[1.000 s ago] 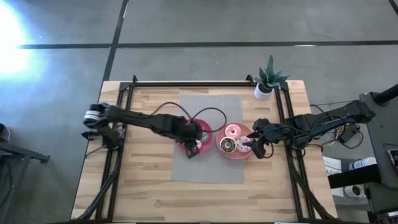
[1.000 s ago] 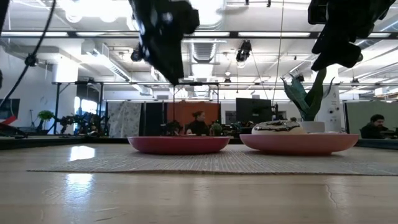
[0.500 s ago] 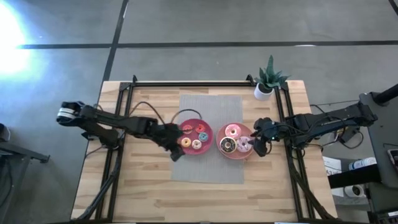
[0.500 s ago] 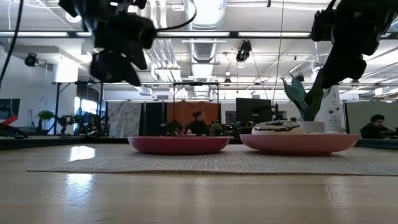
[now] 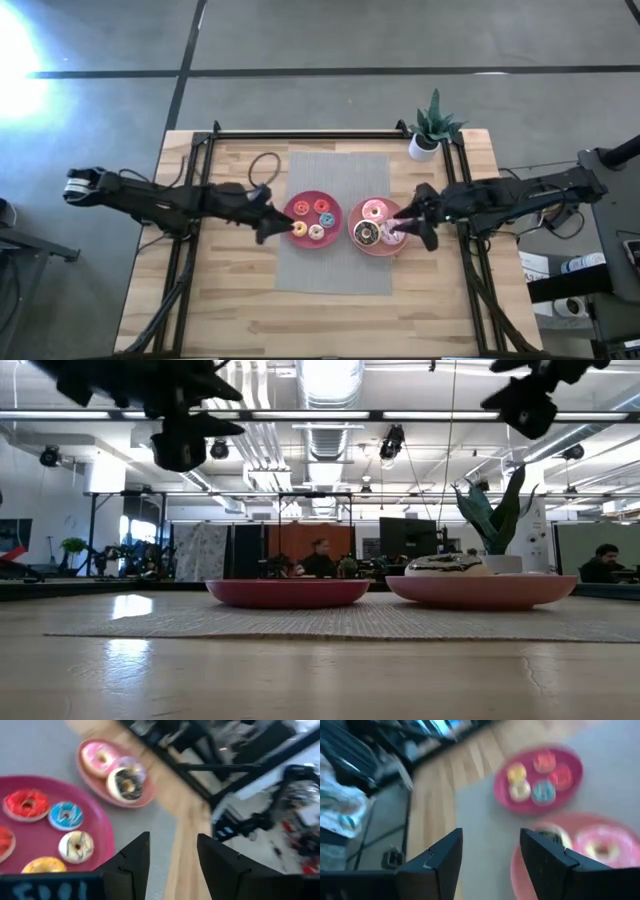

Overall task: Pick & Place donuts
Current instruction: Return to Home Position

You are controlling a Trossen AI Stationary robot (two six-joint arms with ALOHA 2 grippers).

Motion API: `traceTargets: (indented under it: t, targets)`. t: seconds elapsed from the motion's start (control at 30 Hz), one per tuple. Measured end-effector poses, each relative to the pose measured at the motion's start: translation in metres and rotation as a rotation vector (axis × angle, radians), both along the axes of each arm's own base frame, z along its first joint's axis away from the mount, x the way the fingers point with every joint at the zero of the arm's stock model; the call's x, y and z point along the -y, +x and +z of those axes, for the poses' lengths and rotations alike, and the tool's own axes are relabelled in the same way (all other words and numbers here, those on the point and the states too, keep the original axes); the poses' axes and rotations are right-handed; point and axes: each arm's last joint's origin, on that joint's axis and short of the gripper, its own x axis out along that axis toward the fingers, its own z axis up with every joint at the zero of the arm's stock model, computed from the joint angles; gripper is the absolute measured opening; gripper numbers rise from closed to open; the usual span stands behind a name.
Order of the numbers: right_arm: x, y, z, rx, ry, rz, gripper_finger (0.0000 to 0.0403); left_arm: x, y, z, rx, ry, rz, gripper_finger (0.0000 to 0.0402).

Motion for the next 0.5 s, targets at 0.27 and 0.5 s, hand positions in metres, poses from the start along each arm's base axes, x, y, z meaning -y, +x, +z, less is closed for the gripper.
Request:
traceTargets:
  t: [0.27,0.5]
  targets:
    - [0.006,-0.027,-0.003,0.277,-0.05,0.027,0.0189,-0.025,-0.039,-0.018,0.33,0.059,-0.098,0.0137]
    - [0.013,-0.055,-0.02,0.55,-0.018,-0.029,0.0189,-0.038,-0.062,-0.034,0.387,0.123,-0.038,0.0137]
